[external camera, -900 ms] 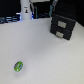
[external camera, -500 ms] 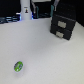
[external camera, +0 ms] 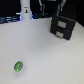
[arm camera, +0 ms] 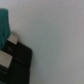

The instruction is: Open the kcup holder, insert the kcup into the holder, and close the kcup holder

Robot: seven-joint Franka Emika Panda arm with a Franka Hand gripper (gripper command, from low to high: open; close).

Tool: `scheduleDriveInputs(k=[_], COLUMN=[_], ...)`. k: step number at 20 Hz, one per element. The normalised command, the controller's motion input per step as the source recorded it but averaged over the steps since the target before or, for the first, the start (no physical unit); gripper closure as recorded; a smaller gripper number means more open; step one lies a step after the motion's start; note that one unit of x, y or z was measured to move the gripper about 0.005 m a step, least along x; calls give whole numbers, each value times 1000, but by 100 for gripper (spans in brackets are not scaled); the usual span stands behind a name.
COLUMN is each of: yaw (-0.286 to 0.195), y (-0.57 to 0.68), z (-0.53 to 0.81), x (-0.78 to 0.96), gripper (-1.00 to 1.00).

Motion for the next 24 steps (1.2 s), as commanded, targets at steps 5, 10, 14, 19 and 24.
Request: scheduleDriveInputs(k=[5,10,14,19,24], yaw=[-189,-158,-137,-121,-69], y=[583,674,699,615,437], z=[-115,-118,-161,-265,-373], x=[-349,-363,-349,-248,-109], gripper=[-100,-100,-100,-100,-100])
